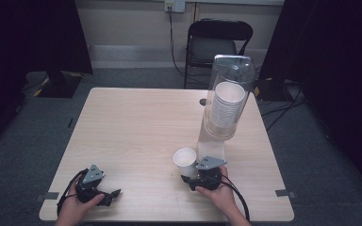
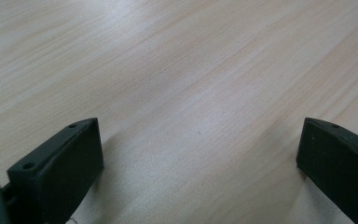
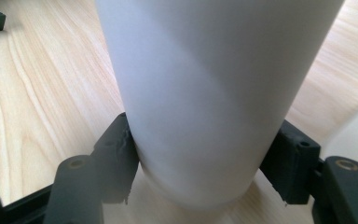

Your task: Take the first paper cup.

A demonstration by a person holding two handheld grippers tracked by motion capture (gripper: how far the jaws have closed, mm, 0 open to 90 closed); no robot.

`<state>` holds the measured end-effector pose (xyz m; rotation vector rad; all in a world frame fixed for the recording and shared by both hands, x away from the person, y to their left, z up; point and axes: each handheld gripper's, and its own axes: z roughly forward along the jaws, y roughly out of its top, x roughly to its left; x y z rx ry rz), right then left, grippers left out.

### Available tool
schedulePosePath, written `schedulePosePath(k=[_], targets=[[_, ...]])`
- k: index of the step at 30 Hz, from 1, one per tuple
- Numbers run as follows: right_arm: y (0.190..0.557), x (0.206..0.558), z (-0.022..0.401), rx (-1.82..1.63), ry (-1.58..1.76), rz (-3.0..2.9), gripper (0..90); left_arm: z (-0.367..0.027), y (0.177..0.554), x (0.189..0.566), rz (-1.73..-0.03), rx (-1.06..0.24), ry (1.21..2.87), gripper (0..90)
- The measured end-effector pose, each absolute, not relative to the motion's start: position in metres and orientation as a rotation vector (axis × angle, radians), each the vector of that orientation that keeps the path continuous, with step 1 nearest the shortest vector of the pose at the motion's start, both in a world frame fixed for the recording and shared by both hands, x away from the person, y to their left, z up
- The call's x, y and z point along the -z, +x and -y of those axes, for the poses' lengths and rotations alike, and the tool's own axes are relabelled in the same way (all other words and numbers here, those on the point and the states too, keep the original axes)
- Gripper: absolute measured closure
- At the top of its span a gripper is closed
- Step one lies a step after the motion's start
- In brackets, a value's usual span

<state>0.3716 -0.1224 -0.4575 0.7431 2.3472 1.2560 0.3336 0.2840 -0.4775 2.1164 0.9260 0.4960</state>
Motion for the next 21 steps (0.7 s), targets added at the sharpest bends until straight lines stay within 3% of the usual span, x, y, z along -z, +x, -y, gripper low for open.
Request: schedulePosePath(k=[21], targets=[[0.376,0.463,0.113,-1.177,0.784,-2.408,31.8,-0.284,0.334,0.477,-0.926,-0.496,2.116,0.0]])
